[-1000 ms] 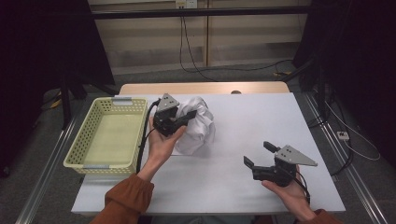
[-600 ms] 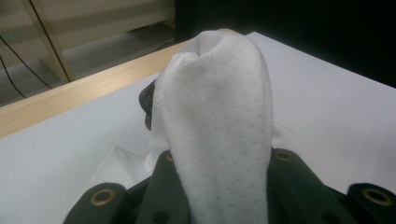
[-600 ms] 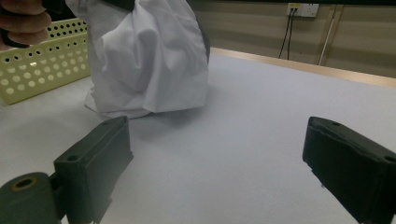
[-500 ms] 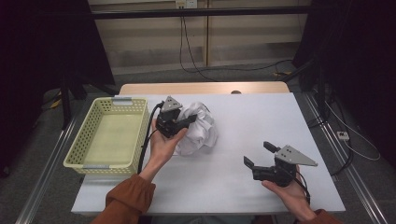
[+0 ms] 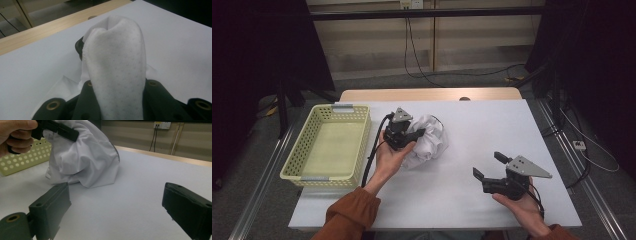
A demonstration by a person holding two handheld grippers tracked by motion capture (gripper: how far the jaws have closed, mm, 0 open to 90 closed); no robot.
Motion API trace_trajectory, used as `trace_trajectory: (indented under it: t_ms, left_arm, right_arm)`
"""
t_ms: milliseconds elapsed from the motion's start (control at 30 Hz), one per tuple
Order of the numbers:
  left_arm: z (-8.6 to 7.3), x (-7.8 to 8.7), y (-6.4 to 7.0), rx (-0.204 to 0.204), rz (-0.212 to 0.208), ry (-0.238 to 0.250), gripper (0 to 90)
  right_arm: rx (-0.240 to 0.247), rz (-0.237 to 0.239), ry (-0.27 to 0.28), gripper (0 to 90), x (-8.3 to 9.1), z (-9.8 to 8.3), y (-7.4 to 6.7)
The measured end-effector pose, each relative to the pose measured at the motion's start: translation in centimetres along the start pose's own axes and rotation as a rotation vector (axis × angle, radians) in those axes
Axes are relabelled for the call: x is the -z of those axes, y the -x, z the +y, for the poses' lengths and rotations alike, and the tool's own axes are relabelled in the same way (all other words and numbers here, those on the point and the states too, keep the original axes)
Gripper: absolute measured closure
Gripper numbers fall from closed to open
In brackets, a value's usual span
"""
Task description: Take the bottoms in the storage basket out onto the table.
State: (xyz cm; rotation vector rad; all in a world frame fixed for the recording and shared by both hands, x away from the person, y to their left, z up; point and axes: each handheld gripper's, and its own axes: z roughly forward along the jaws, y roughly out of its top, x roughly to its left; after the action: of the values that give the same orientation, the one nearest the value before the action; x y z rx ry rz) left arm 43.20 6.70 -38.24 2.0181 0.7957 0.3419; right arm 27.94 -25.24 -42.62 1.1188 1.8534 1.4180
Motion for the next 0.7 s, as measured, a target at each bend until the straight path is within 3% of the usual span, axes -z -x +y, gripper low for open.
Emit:
trace_trajectory:
  t_ms: [100, 233, 300, 700]
  left_arm:
    - [-0.2, -0.3, 0.0, 0.003, 0.001, -0.012, 76.8]
    - [-0.4, -0.7, 0.2, -0.013, 0.035, -0.039, 76.1]
    - [-0.5, -1.0, 0.2, -0.011, 0.012, -0.046, 76.0]
    - [-1.1, -2.2, 0.9, -0.05, 0.018, -0.084, 73.4]
  right_arm:
    - [-0.001, 0.0, -0.001, 7.4, 0.0, 0.0, 0.0]
    - [0.001, -0.001, -0.001, 7.4, 0.0, 0.0, 0.0]
    - [0.001, 0.001, 0.0, 7.4, 0.0, 0.0, 0.0]
    - [0.001, 0.001, 0.0, 7.4, 0.0, 0.0, 0.0]
